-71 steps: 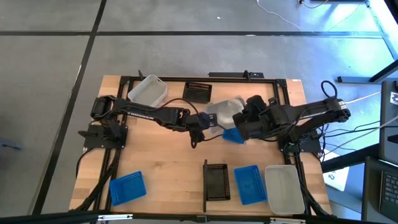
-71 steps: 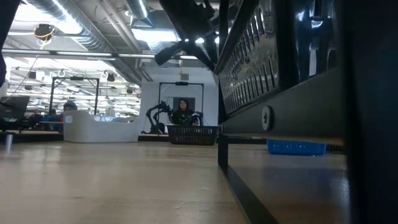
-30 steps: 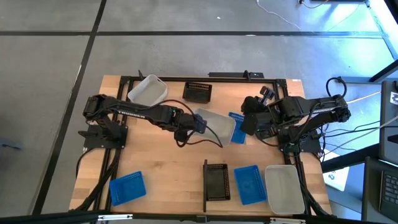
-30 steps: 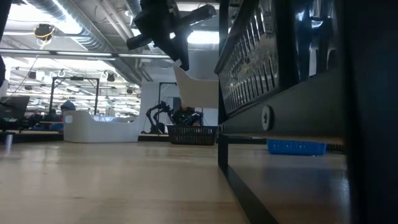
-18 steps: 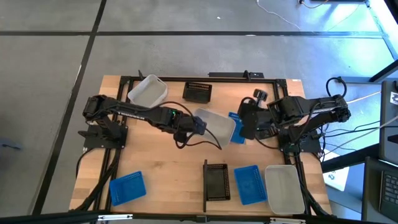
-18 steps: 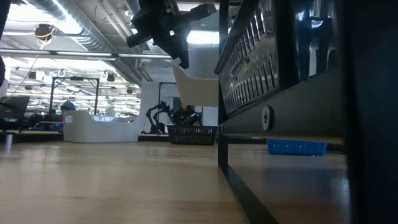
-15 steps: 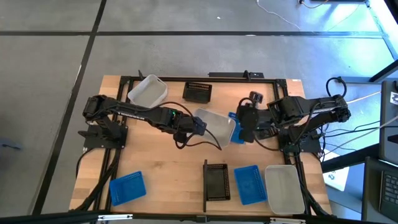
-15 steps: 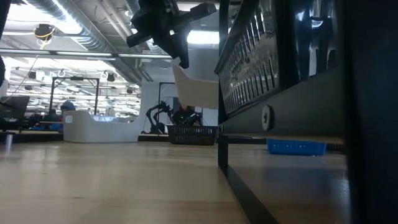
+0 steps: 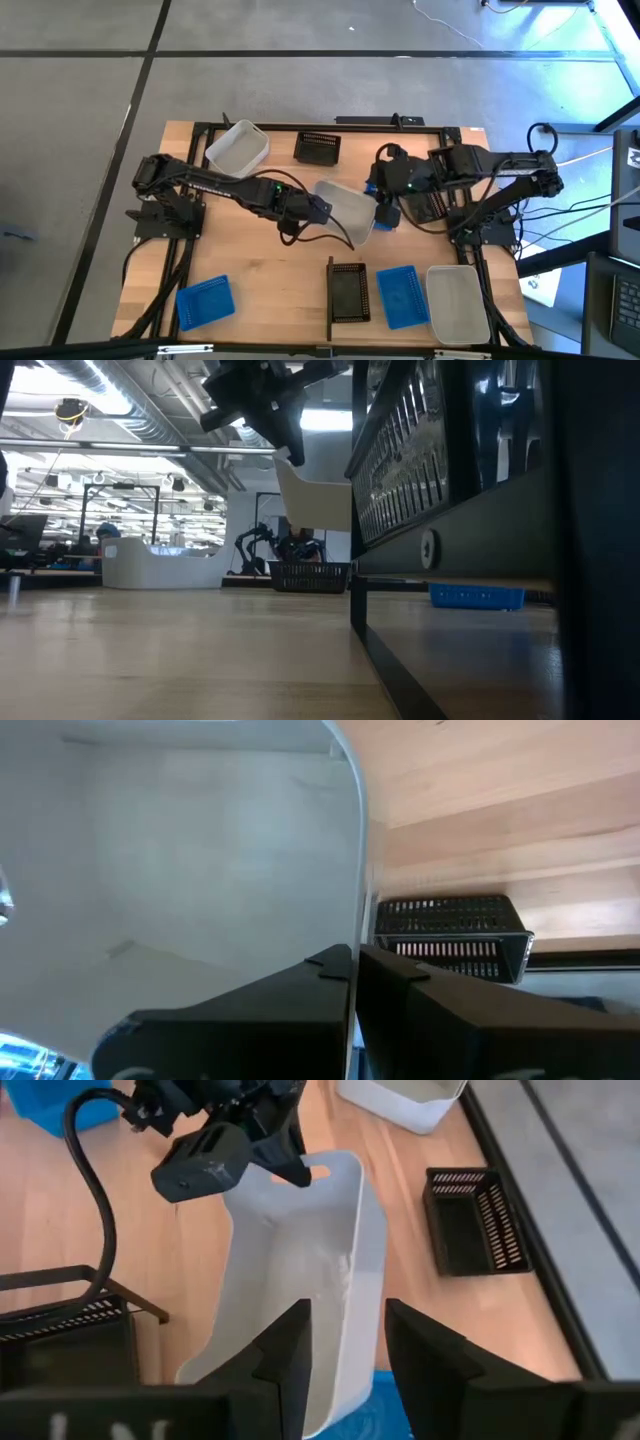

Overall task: Stack baskets on shelf by color
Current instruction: Stack the bottom gray bin on top of the gray bin on the shelf

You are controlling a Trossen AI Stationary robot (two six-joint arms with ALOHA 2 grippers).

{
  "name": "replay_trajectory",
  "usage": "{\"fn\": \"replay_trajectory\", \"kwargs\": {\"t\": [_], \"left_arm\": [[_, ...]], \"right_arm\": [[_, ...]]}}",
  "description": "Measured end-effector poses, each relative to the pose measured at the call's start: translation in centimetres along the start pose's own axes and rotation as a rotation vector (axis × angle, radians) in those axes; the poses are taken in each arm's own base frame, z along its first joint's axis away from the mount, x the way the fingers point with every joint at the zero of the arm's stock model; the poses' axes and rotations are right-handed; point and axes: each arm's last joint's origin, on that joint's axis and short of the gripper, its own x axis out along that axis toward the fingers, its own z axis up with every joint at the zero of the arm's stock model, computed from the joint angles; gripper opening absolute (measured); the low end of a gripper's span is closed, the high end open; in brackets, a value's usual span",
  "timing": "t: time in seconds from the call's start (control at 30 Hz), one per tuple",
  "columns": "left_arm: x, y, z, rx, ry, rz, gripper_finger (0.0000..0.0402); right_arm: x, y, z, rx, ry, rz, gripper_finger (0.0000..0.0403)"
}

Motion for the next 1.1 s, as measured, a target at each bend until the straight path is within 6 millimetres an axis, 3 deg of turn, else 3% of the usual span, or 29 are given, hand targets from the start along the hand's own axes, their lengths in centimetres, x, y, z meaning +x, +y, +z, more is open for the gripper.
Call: {"fn": "replay_trajectory", "kwargs": {"t": [0.23, 0.7, 1.1], "left_arm": [[0.0, 0.0, 0.0, -0.010, 0.004, 0.001, 0.0000], [0.0, 0.1, -0.1, -0.019, 0.017, 0.008, 0.0000], [0.0, 0.1, -0.1, -0.049, 0.016, 0.008, 0.0000]], "right_arm": [[2.7, 0.3, 0.3, -0.028, 0.081, 0.034, 0.0126], [8.3, -0.1, 0.4, -0.056, 0.217, -0.060, 0.0126], [9.9, -1.1, 0.4, -0.076, 0.258, -0.095, 0.0126]]}}
